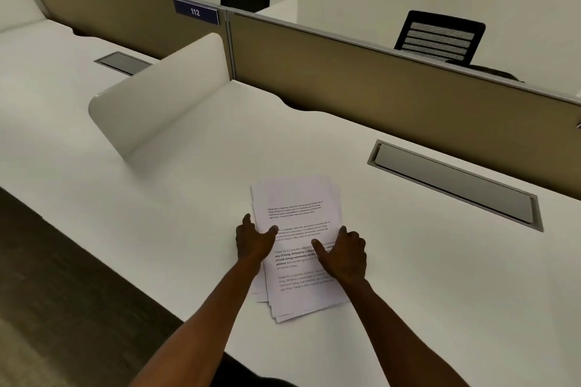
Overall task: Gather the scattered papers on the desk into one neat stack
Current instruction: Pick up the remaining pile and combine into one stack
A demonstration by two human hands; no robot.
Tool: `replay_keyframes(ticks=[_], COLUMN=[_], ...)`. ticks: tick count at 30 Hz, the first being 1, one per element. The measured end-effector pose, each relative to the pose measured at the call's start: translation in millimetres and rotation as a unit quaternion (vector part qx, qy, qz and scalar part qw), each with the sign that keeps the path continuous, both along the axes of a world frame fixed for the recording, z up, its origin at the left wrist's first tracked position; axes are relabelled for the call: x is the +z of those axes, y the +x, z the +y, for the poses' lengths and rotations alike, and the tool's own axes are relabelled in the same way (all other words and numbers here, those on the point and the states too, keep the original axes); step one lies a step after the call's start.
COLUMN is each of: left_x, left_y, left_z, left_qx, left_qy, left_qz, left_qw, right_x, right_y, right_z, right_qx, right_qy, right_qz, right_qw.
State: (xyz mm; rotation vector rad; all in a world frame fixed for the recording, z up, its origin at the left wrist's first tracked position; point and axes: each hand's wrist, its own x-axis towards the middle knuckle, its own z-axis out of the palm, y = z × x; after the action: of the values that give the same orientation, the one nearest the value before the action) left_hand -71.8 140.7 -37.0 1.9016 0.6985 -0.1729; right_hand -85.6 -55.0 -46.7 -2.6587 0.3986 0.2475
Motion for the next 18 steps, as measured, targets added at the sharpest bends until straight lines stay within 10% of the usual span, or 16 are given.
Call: replay_keyframes(ticks=[12,18], left_x=[-2.1,0.9], left_y=[27.0,23.0], left_z=[22.9,15.2], left_qx=[0.075,-0.029], left_qy=[-0.232,-0.059], left_qz=[0.034,-0.027], left_qw=[0.969,0.997], right_x=[3.3,-2.3], right_y=[32.0,31.0], right_z=[-5.5,-2.7], right_qx=[-0.134,-0.098], right_qy=[0.125,0.086], right_qz=[0.037,0.036], right_qw=[0.982,0.991])
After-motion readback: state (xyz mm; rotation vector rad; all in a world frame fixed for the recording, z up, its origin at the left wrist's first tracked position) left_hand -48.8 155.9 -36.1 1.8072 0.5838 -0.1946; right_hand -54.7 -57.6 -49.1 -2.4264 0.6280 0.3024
